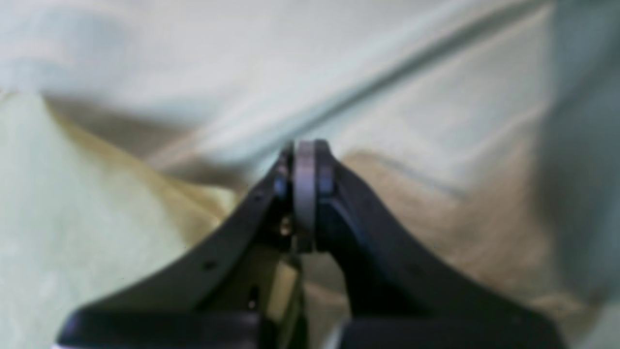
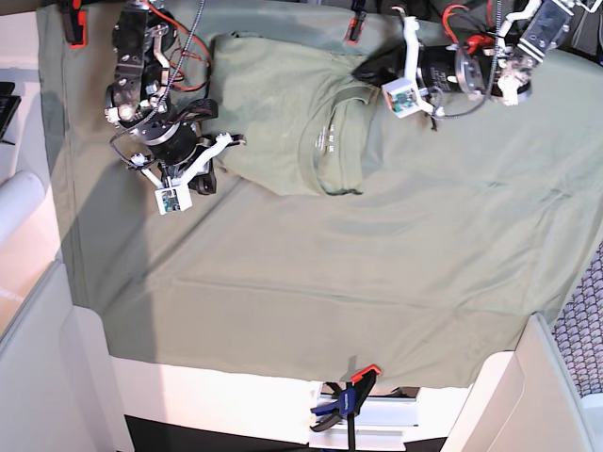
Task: Fold the T-shirt properly
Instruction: 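Lower both grippers onto the folded shirt and press its edges, then push the folded shirt's sides inward with both grippers to square it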
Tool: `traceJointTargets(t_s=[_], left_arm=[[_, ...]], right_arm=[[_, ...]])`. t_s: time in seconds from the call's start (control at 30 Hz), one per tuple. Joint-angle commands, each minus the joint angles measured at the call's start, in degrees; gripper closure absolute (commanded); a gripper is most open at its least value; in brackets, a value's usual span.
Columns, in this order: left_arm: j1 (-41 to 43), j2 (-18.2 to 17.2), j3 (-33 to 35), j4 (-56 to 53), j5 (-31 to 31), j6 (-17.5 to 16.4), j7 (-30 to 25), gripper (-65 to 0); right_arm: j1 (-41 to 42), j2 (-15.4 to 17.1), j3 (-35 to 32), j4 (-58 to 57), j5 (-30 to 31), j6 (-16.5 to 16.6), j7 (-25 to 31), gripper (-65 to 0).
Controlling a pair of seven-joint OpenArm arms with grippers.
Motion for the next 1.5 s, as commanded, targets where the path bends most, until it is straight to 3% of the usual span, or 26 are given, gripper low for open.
traceJointTargets(t_s=[0.0,0.13,0.53,0.77,1.07,1.17,1.27,1.37,1.47], left_arm=[[-1.3,-1.7,-0.4,0.0,2.0,0.8,1.9,0.0],[-5.1,-3.2,-0.4,-3.5,2.3,0.8,1.2,0.0],[-13.5,-2.9,-0.4,-16.3,5.4,0.8,-5.3,0.0],[-16.3,-5.0,-0.4,-16.8,5.4,0.8,-6.0,0.0],[-21.0,-5.3,-0.4,-16.8,5.6,0.8,-5.8,0.0],[-20.9,-7.4,-0.4,-16.8,5.0,0.8,-5.2,0.0],[-20.1,-11.0,-0.8,-14.6,-1.1,0.8,-5.1,0.0],[-16.8,-13.7,-4.3,-8.7,-4.7,0.8,-4.1,0.0],[-12.3,-14.3,-8.5,-3.2,-4.8,0.8,-1.2,0.0]], right_arm=[[1.2,0.1,-0.3,0.8,0.7,0.1,1.3,0.0],[1.1,0.2,-0.6,0.9,1.4,0.1,1.0,0.0],[1.1,0.3,-0.6,0.9,3.5,0.1,0.0,0.0],[0.9,0.3,-0.6,0.9,4.0,0.1,-0.5,0.0],[-0.4,0.3,-0.7,1.0,10.4,0.2,-5.2,0.0],[-1.1,0.3,-0.6,1.0,10.3,0.2,-5.1,0.0],[-1.1,0.4,-0.6,1.0,10.3,0.2,-5.1,0.0],[-1.1,1.2,-0.6,1.0,10.3,0.2,-5.1,0.0],[-1.1,1.4,-0.6,1.0,10.3,0.2,-5.0,0.0]])
